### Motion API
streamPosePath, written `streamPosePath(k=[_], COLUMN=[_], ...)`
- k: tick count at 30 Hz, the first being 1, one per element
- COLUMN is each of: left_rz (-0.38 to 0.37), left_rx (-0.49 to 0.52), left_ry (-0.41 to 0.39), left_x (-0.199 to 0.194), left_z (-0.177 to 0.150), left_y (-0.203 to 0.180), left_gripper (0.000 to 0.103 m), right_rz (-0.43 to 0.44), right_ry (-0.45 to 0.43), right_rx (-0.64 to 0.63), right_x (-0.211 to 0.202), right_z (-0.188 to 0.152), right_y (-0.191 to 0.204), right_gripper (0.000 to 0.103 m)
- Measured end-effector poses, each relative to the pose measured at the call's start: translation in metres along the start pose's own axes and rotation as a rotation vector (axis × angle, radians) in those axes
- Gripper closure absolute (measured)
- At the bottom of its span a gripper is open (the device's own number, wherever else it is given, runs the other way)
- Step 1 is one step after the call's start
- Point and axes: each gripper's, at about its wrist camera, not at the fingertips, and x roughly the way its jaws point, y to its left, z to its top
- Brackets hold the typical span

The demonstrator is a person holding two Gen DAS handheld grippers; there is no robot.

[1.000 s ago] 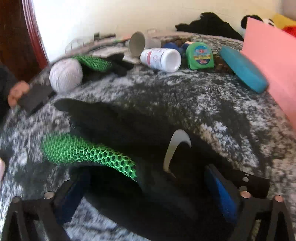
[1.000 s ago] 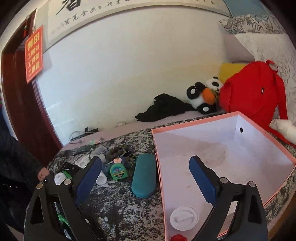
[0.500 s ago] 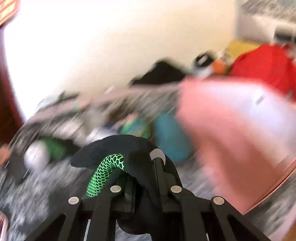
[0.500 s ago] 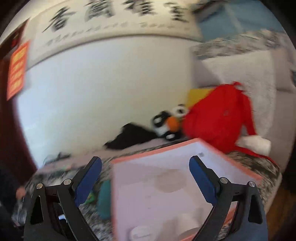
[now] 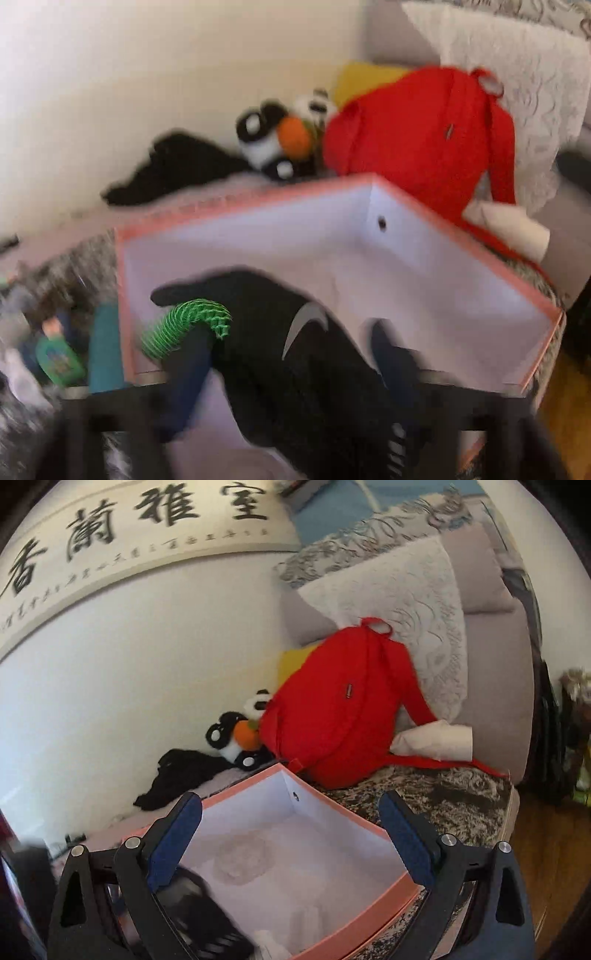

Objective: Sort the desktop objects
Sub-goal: 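Carry the black pouch over the pink box and open the left tool, then grasp the black glove with the right tool while the left grasps the white twine ball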

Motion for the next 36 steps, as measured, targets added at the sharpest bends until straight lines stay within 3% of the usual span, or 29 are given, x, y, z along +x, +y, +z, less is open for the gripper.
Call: streamPosePath(k=[3, 7, 13, 17, 21, 24, 26, 29, 31, 33, 35, 36], left_rz=[0.078, 0.075, 0.233, 0.392, 0.489, 0.590, 0.658, 0.633, 0.617, 0.596, 0.558, 0.551], left_rx=[0.040, -0.009, -0.066, -0.087, -0.229, -0.310, -0.401, -0.552, -0.632, -0.700, -0.773, -0.791], left_ry=[-0.042, -0.116, -0.209, -0.168, -0.064, -0.016, 0.058, 0.023, 0.009, -0.011, -0.045, -0.052], left_x=[-0.010, -0.044, -0.110, -0.121, -0.115, -0.111, -0.110, -0.133, -0.149, -0.164, -0.178, -0.181], left_z=[-0.007, -0.005, -0.025, -0.058, -0.101, -0.136, -0.151, -0.165, -0.173, -0.180, -0.185, -0.186], left_y=[-0.004, 0.014, 0.082, 0.146, 0.238, 0.296, 0.332, 0.376, 0.399, 0.413, 0.425, 0.429], left_gripper=[0.016, 0.009, 0.000, 0.000, 0.000, 0.000, 0.001, 0.001, 0.001, 0.001, 0.001, 0.001], right_rz=[0.014, 0.054, 0.137, 0.231, 0.315, 0.384, 0.461, 0.572, 0.582, 0.596, 0.632, 0.635], right_ry=[0.005, -0.024, -0.063, -0.066, -0.031, 0.045, 0.128, 0.204, 0.203, 0.223, 0.295, 0.333], right_rx=[0.023, 0.020, -0.047, -0.124, -0.217, -0.311, -0.404, -0.558, -0.636, -0.690, -0.725, -0.743], right_x=[0.000, -0.007, -0.024, -0.038, -0.045, -0.042, -0.038, -0.032, -0.027, -0.019, -0.003, 0.007], right_z=[0.003, 0.003, -0.013, -0.038, -0.074, -0.111, -0.141, -0.191, -0.220, -0.247, -0.267, -0.277], right_y=[-0.001, 0.015, 0.068, 0.126, 0.190, 0.245, 0.284, 0.338, 0.366, 0.390, 0.412, 0.422], right_gripper=[0.004, 0.004, 0.002, 0.001, 0.000, 0.000, 0.000, 0.002, 0.003, 0.012, 0.029, 0.032])
